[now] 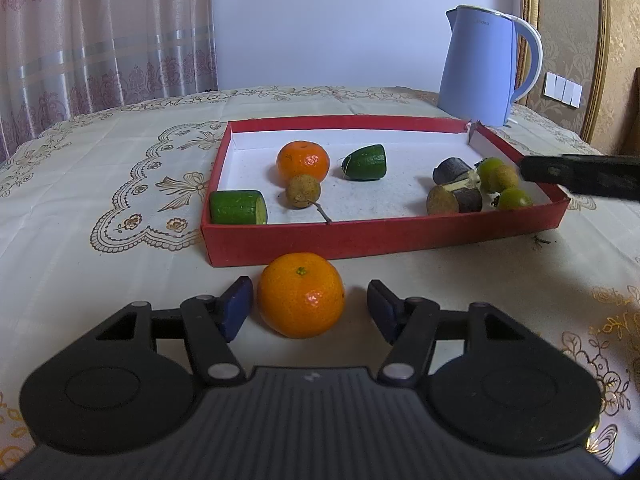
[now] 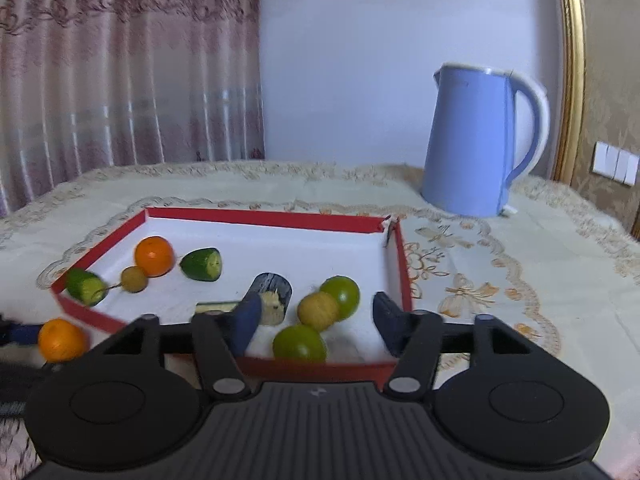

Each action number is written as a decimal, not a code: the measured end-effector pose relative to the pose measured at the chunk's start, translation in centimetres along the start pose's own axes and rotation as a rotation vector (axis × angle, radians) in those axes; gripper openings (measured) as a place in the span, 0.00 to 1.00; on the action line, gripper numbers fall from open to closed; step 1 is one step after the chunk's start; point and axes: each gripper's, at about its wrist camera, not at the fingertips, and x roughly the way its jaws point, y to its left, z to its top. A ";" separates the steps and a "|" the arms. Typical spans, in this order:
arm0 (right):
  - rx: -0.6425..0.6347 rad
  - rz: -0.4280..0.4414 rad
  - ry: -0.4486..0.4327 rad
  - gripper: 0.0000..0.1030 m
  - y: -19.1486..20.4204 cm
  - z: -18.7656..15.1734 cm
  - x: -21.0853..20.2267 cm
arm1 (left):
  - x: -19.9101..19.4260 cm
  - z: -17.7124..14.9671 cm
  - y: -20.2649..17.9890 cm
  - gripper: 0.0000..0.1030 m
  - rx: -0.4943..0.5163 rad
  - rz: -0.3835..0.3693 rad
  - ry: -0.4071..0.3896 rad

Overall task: Organize fruits
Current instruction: 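Carry the yellow fruit into the tray and open the right tool, then withdraw the right tool from the tray, then carry the orange into the tray and open the left tool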

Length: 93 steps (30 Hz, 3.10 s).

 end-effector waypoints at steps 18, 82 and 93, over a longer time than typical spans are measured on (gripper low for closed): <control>-0.005 0.047 0.135 0.60 -0.1 -4.3 -0.4 | 0.1 0.0 -0.1 0.61 0.008 0.000 0.002; -0.010 0.083 0.179 0.79 0.0 -4.4 0.3 | 7.4 6.3 -3.2 0.41 0.028 0.016 0.027; -0.013 0.083 0.180 0.80 0.0 -4.5 0.3 | 7.4 6.0 -2.9 0.69 0.015 0.058 0.022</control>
